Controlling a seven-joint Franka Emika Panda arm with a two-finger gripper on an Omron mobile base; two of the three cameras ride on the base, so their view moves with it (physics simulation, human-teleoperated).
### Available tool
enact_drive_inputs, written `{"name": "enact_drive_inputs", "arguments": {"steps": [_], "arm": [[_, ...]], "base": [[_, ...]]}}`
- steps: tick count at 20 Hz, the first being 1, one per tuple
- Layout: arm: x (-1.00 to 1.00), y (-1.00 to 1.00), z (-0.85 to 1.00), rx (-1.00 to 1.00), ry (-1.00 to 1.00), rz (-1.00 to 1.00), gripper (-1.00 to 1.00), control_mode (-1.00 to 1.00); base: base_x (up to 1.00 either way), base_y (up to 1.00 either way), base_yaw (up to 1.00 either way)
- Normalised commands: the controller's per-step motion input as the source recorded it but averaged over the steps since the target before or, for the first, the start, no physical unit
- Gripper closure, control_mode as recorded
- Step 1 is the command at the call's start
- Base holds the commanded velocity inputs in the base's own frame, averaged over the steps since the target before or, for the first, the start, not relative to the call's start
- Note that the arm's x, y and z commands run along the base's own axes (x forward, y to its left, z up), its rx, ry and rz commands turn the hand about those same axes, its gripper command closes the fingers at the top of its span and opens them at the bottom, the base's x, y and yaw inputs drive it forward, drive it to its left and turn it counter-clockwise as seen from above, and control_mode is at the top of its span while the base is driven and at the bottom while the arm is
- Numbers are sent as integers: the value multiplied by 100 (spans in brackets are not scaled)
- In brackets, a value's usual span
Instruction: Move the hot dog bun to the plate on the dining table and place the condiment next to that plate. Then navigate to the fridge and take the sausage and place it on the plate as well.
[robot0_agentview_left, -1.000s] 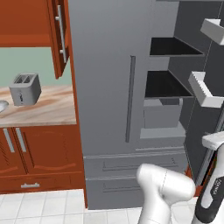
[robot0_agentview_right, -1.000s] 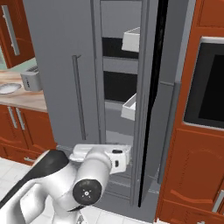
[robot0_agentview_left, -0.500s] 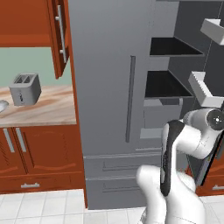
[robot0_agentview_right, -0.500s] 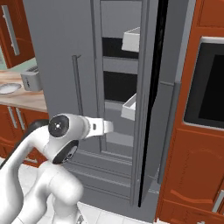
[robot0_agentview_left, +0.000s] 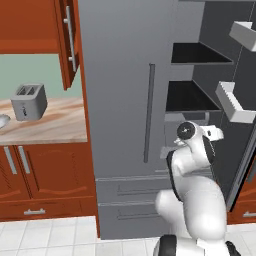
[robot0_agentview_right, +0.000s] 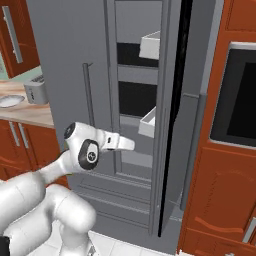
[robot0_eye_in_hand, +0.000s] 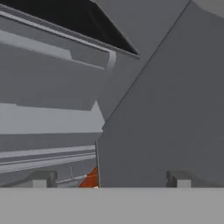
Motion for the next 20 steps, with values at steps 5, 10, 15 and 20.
{"name": "enact_drive_inputs", "arguments": {"steps": [5,10,15,20], "arm": [[45,-96,-19,-10,13,-19,-100,-100],[0,-80,-26,-11,5,-12,-100,-100],[-9,-97,-10,-14,0,-14,-100,-100],[-37,-79,0,-10,0,-13,-100,-100]], "base": [[0,0,0],[0,0,0],[0,0,0],[0,0,0]]}}
